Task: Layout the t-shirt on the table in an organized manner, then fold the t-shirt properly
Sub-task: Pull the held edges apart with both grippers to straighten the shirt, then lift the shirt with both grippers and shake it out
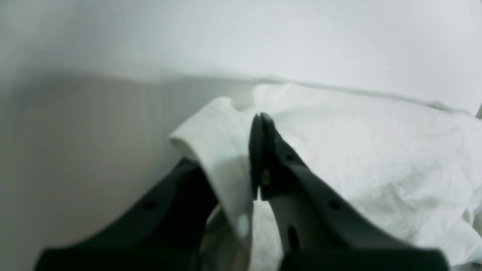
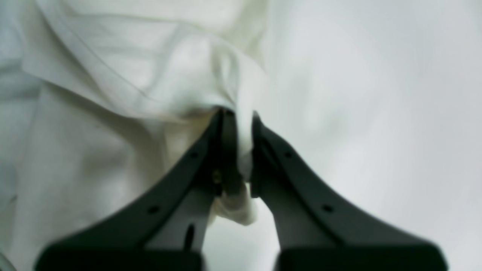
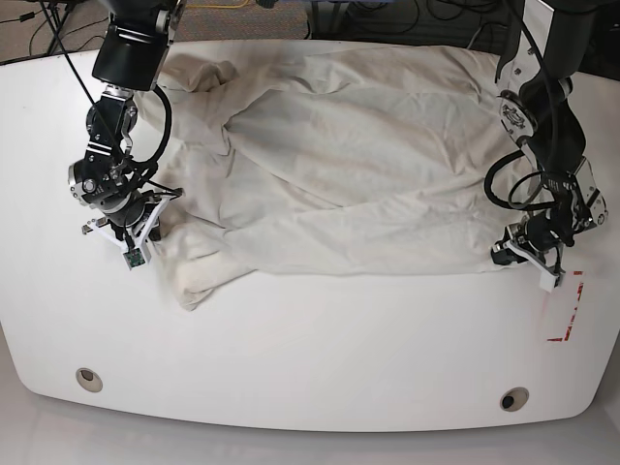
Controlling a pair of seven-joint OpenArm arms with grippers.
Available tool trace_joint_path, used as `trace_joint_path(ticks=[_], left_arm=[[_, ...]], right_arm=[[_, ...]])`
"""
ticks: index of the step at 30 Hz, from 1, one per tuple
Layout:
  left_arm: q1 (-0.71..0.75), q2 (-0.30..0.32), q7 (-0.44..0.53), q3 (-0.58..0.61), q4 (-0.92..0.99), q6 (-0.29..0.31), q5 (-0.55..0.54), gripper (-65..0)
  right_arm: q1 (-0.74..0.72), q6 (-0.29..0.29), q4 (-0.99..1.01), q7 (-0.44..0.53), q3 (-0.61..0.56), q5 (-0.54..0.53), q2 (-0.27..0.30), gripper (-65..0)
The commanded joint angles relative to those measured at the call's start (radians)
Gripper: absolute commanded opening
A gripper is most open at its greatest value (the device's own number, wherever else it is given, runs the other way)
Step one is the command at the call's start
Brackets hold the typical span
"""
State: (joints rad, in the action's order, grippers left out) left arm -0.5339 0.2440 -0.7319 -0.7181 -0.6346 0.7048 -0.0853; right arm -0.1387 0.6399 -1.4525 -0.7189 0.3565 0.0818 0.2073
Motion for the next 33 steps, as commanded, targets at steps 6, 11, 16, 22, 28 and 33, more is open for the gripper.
trace_joint_path(ticks=[6,11,16,22,28,33], left_arm=[[0.019,0.012,-0.018,0.007,-0.146,-0.007,0.026,-63.3],[0.033,0.012,-0.07,0.028,-0.259,-0.007,0.022,-63.3],[0.033,0.012,-0.122,0.078,-0.388,-0.007,0.022,-63.3],[0.028,0.005,-0.177,0.117,-0.543,-0.007,0.02,-63.3],[-0.007,-0.018,-0.216,0.176,-0.667,-0.007,0.02,-63.3],[-0.078,-0.022,-0.275,0.193,-0.753,-0.007,0.02,-63.3]], right_arm=[[-0.023,-0.001,-0.066,0.014,0.008,-0.009,0.011,-62.6],[-0.003,-0.001,-0.139,0.012,0.008,-0.009,0.011,-62.6],[0.0,-0.001,-0.212,0.011,0.005,-0.009,0.013,-62.6],[-0.006,-0.001,-0.244,0.011,0.002,-0.009,0.016,-62.5],[-0.055,-0.001,-0.212,0.011,-0.021,-0.009,0.022,-62.5],[-0.12,-0.001,-0.212,0.011,-0.053,-0.009,0.051,-62.5]])
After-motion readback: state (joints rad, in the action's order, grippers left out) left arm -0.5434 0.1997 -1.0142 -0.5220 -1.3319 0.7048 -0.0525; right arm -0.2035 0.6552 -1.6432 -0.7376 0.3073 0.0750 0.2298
